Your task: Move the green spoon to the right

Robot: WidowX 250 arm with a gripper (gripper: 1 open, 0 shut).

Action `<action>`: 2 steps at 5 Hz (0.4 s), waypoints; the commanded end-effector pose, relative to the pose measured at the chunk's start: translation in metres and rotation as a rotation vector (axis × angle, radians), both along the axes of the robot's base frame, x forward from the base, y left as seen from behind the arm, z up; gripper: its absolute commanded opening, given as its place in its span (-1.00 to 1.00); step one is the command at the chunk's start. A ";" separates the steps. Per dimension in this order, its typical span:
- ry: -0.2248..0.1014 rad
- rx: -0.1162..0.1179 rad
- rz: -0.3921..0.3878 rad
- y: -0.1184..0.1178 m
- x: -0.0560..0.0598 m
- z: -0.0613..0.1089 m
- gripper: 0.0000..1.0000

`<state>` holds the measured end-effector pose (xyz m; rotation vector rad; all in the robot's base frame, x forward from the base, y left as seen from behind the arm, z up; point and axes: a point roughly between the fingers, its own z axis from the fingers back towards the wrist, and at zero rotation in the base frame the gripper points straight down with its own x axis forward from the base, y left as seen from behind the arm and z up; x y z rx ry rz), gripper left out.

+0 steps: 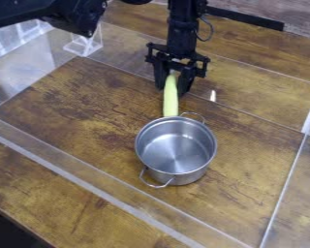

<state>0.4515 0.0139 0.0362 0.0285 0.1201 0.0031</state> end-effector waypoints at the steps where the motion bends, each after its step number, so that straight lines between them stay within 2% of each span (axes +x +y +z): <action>1: -0.055 -0.010 -0.080 0.000 -0.004 0.036 -1.00; 2: -0.058 -0.013 -0.096 0.014 -0.008 0.047 -1.00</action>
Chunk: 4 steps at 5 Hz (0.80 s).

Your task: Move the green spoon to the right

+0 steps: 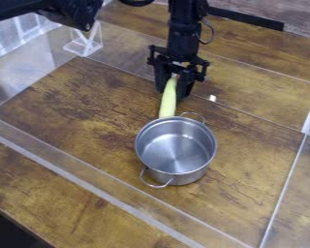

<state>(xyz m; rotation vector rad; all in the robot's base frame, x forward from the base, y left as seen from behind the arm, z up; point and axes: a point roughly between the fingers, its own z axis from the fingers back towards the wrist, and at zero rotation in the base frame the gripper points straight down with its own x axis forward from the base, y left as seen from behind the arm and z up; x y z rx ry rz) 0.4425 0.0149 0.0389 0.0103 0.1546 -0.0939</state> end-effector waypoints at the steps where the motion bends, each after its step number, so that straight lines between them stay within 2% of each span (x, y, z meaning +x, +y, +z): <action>1: -0.100 0.006 0.027 0.014 -0.003 0.053 -1.00; 2: -0.113 0.005 0.058 0.015 -0.008 0.066 -1.00; 3: -0.157 0.003 0.067 0.007 -0.015 0.103 -1.00; 4: -0.206 -0.016 0.064 -0.003 -0.021 0.139 -1.00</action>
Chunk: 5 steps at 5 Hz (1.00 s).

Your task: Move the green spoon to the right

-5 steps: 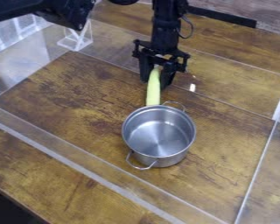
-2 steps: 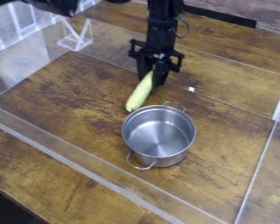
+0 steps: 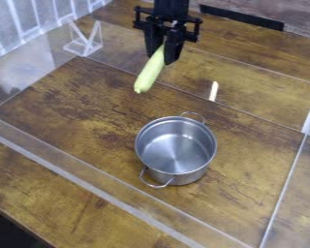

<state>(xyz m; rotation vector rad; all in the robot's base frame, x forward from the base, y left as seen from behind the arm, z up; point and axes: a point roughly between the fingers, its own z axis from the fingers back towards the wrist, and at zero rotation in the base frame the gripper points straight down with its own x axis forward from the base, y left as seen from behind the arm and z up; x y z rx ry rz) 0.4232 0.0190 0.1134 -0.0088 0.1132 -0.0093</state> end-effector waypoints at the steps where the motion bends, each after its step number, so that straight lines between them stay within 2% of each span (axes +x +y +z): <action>1: -0.183 -0.016 -0.029 -0.023 -0.007 0.083 -1.00; 2: -0.192 -0.031 0.051 -0.052 -0.011 0.085 -1.00; 3: -0.197 -0.049 0.156 -0.085 -0.010 0.071 -1.00; 4: -0.196 -0.063 0.207 -0.117 -0.016 0.055 -1.00; 5: -0.212 -0.083 0.246 -0.135 -0.023 0.050 -1.00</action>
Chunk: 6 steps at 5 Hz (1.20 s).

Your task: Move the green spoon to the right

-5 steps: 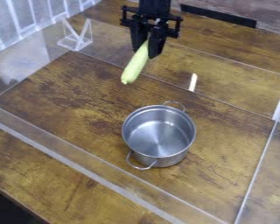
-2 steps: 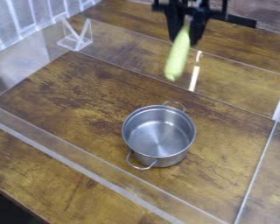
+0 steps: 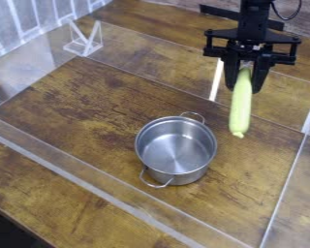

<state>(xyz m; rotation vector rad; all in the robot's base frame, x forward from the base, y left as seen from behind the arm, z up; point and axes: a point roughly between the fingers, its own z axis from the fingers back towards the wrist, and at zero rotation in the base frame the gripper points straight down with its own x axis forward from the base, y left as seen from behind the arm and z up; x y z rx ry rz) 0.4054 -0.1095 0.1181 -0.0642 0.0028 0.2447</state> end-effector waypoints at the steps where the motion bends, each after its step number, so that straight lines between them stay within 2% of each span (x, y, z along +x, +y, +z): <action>1: -0.117 -0.043 -0.018 -0.016 -0.005 0.044 -1.00; 2: -0.128 -0.062 -0.015 -0.018 -0.003 0.040 -1.00; 4: -0.170 -0.120 0.101 -0.003 0.015 0.062 -1.00; 5: -0.204 -0.108 0.071 0.013 0.026 0.048 -1.00; 6: -0.205 -0.096 0.006 0.011 0.031 0.033 -1.00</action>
